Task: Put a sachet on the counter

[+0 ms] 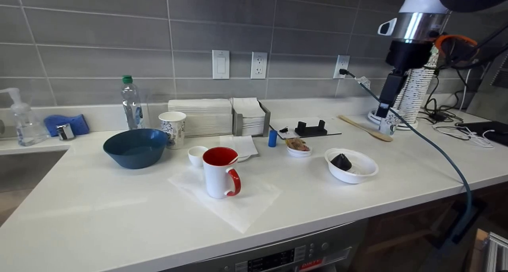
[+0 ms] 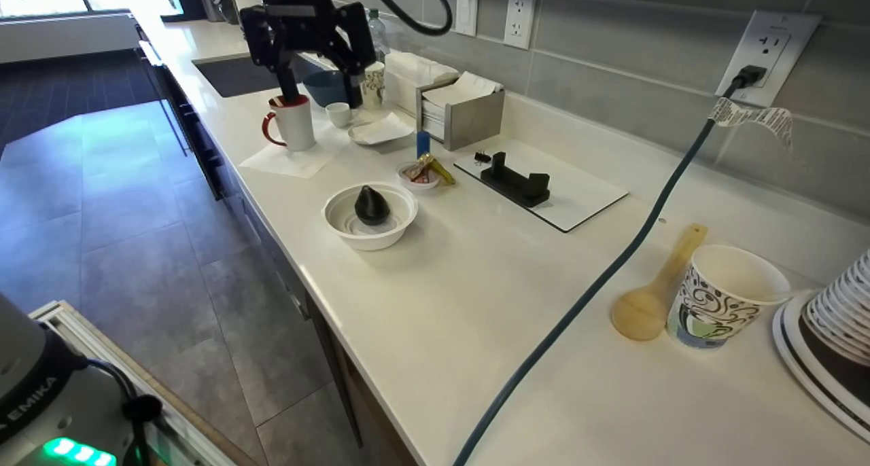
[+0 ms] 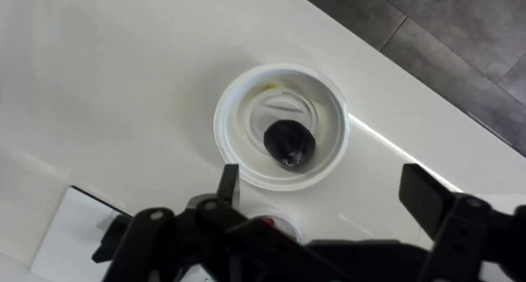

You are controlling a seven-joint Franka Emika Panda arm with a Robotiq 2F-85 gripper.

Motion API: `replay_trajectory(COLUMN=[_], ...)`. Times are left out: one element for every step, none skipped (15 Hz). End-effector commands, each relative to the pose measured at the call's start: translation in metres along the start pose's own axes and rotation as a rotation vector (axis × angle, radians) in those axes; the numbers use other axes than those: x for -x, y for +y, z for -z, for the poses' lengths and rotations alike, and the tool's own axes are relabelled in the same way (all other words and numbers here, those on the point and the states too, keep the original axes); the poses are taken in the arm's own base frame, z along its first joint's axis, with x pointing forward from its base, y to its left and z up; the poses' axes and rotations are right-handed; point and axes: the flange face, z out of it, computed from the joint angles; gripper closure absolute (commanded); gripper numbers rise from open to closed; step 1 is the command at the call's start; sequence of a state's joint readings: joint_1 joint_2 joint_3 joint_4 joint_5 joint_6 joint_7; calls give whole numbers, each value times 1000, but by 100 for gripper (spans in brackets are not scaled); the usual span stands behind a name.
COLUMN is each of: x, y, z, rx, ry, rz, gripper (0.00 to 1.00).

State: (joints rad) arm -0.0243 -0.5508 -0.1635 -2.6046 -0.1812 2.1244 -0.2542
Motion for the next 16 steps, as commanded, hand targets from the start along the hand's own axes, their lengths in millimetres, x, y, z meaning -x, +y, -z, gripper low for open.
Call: replay_trajectory(x=[-42,-52,-62,-72,-82,-93,-103,-113,-120,-127,-133,-139,-144,-127,-132,-135], y=[10,15,20,24,27,31,34,37,39,41,45,50,59,44,50,54], z=[-21,-28,-36,-41,-48,-53,-59,-67,-74,-83,-94,-104,-114,-96,-106,-113], rx=[-52,-75,-84,-107,-127,-132,-151,-170,-193,-213,-223,-221,-209,-206,-201,-199], ry=[51,64,72,76,84,89,98,100,102,103,107,108,104,94,90,83], rz=[92,103,108,114,119,123,119,80,67,44,34,24,11,25,17,12], gripper=[0,0,0,0,0,0,0,0,0,0,0,0,0,0,0,0])
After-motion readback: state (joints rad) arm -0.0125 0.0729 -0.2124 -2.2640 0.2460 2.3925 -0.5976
